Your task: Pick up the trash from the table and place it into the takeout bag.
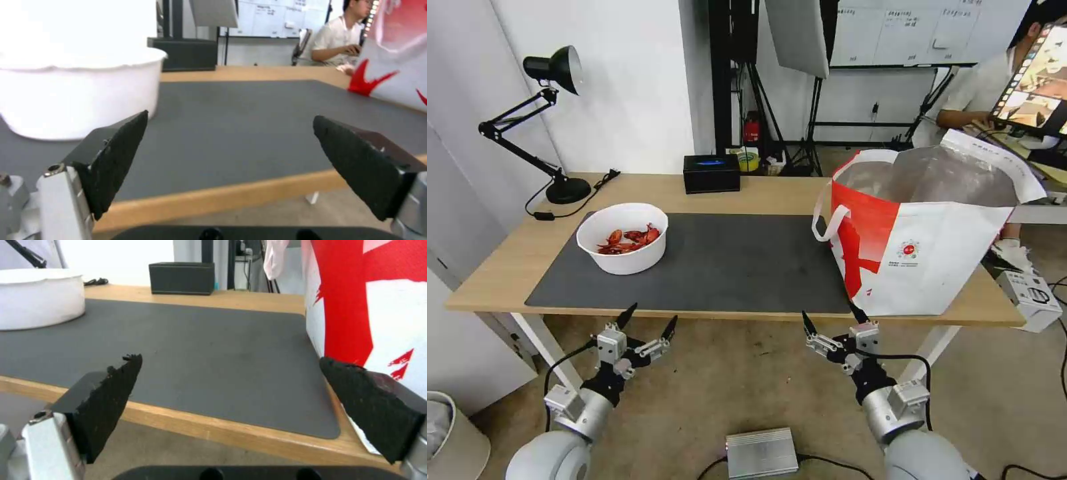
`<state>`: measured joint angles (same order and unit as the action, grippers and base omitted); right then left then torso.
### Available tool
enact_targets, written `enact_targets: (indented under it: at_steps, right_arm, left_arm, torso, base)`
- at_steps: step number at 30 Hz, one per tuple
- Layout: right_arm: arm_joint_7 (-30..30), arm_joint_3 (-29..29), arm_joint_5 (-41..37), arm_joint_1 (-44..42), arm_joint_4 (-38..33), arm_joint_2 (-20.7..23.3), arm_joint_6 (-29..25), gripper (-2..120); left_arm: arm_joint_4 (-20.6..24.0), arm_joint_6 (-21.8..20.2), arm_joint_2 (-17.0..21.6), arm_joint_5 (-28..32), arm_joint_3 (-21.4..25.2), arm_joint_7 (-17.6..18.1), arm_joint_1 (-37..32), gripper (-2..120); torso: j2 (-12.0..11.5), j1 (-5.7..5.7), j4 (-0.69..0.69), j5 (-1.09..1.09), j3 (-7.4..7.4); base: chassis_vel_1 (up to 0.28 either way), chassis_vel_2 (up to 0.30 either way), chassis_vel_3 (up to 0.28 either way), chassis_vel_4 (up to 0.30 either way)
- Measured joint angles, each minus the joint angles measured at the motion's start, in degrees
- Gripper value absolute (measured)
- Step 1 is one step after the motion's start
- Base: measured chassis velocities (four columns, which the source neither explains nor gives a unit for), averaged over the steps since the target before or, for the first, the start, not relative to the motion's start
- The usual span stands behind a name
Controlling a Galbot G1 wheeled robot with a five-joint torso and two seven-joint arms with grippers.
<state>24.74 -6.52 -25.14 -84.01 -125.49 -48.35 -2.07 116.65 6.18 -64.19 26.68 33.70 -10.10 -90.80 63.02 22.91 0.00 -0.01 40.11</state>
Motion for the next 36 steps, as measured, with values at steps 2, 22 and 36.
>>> enact_targets:
  at_steps: [2,22,36]
  right_arm:
    - [0.0,0.0,0.0,0.0,0.0,0.0,0.0,100]
    - [-0.1,-0.1,-0.1,0.1,-0.1,0.1,0.1,100]
    - [-0.1,-0.1,-0.2,0.1,-0.1,0.1,0.1,100]
  left_arm:
    - [0.7,-2.2,2.3,2.6,2.1,2.8,1.7,100]
    - [-9.3,-29.9,26.6,32.8,1.1,21.5,27.3,100]
    - [-22.1,-46.0,30.2,45.3,-10.6,28.9,44.9,100]
  torso:
    - [0.0,0.00,0.00,0.00,0.00]
    - [0.0,0.01,0.00,0.00,0.01]
    - [0.0,0.01,0.02,0.00,0.00]
  base:
    - [0.000,0.000,0.000,0.000]
    - [0.000,0.000,0.000,0.000]
    - [0.000,0.000,0.000,0.000]
